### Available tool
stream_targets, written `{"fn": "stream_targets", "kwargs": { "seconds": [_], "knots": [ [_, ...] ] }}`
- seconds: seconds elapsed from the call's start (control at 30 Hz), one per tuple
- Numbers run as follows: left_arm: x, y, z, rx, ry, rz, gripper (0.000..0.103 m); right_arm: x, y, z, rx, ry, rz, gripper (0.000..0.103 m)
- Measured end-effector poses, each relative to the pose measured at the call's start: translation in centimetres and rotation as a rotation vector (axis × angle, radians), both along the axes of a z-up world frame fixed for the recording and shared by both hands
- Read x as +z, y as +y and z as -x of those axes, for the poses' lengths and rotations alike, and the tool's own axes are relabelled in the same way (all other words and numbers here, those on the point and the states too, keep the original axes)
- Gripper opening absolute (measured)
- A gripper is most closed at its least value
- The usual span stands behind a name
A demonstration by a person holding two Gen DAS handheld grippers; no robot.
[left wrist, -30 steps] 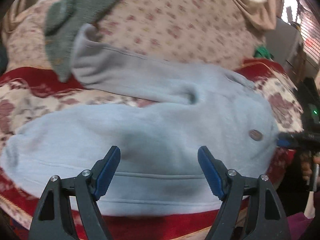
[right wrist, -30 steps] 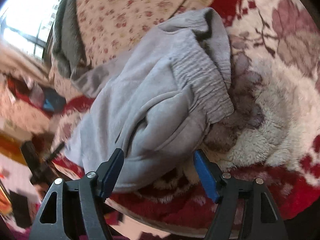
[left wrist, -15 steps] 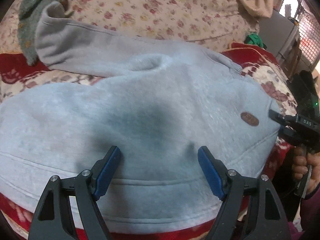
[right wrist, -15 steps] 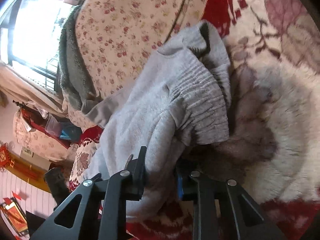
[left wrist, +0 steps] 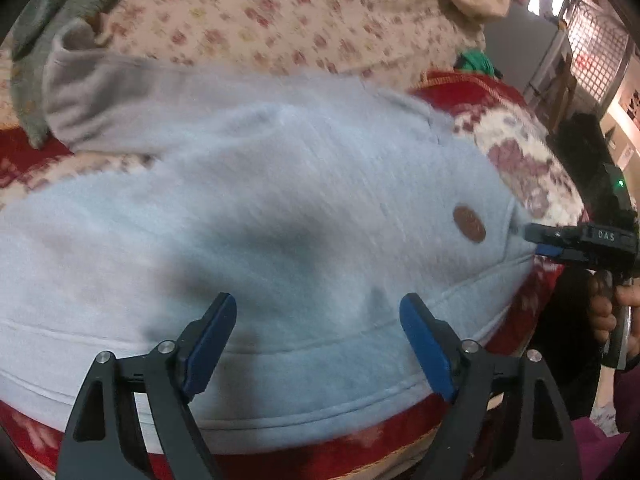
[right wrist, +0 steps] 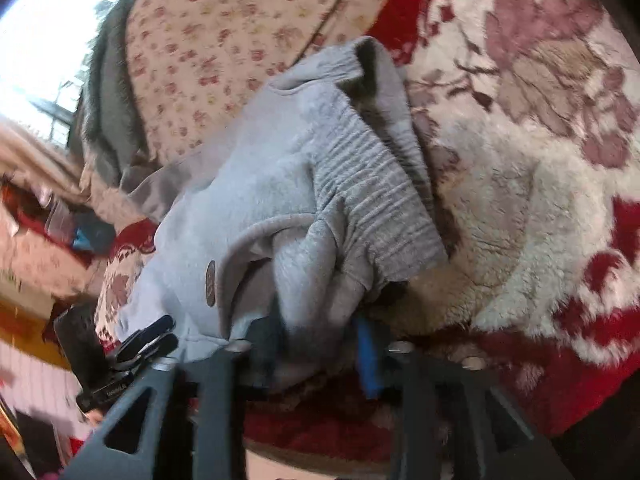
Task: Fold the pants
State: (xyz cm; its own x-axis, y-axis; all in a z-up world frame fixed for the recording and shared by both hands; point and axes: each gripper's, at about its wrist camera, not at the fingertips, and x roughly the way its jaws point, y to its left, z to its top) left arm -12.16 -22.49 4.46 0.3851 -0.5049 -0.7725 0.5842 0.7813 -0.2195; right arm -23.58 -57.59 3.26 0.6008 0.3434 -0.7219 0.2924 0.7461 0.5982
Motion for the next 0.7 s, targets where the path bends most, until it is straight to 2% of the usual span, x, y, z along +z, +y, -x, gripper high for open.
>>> {"fn": "stream_targets", "kwargs": {
  "seconds": [0.07,0.17,0.3,0.37,0.5,0.7],
  "knots": [
    [1.2,1.7,-1.1,0.038,-0.033,-0.007,0.083,2.2,-0.1,0.3,0.005,-0.017,0.138,0.061],
    [2.5,4.3,-3.5,0.106,-0.046,-0.008,0.083,4.9,0.8,-0.3,0.046,-0.064,0.261,0.067],
    [4.6,7.6,-7.4,0.232,-0.064,0.023,0.083,6.9,2.9,-3.1,0.148,-0.131,0.318,0.072],
    [5.5,8.9,-9.0,0.298,-0.104,0.009,0.083,7.5,4.7,-5.6,0.218,-0.155,0.359,0.074],
    [6.3,10.6,-11.0,0.35,-0.146,-0.016,0.083,7.7,8.3,-10.0,0.327,-0.182,0.411,0.08],
    [5.9,11.1,-14.0,0.375,-0.155,-0.055,0.083,7.4,12.3,-15.8,0.439,-0.187,0.457,0.082]
  ]
}}
